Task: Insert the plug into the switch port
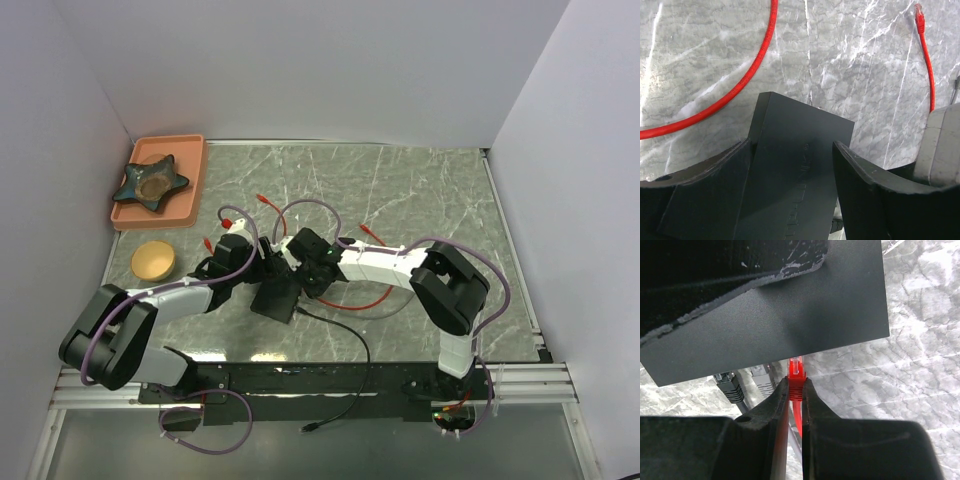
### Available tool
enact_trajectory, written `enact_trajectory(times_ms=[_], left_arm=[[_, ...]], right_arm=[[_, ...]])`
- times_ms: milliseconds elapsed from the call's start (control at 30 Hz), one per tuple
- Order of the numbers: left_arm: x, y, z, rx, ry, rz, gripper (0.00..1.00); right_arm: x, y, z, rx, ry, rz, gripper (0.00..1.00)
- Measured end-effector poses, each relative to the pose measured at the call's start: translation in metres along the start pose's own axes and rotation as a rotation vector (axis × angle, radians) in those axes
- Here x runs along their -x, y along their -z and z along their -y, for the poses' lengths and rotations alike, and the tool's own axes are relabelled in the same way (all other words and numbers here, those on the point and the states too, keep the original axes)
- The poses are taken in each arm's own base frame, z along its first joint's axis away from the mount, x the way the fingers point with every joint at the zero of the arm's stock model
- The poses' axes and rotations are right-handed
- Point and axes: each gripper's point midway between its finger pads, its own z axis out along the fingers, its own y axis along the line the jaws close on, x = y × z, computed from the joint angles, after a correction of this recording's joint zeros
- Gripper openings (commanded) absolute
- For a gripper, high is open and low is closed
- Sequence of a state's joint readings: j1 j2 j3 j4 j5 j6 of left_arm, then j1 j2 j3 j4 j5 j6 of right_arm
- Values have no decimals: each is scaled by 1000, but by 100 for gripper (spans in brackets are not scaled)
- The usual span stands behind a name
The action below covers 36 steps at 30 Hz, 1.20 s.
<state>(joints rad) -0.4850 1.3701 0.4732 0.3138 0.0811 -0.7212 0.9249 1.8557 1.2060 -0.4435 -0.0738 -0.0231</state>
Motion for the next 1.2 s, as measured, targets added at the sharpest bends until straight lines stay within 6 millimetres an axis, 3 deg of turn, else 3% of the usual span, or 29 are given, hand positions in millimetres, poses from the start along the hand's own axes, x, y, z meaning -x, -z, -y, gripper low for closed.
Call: enact_trajectory(times_ms=[400, 700, 1200], left_arm=[[-5, -5, -2, -15, -15, -23, 76], [-8, -7, -2, -32, -55, -34, 69], [-9, -11, 2, -72, -76, -46, 66]], right_arm=[[1, 0, 1, 0, 13, 7, 0], [2, 0, 1, 6, 42, 9, 0], [2, 0, -3, 33, 55, 10, 0]])
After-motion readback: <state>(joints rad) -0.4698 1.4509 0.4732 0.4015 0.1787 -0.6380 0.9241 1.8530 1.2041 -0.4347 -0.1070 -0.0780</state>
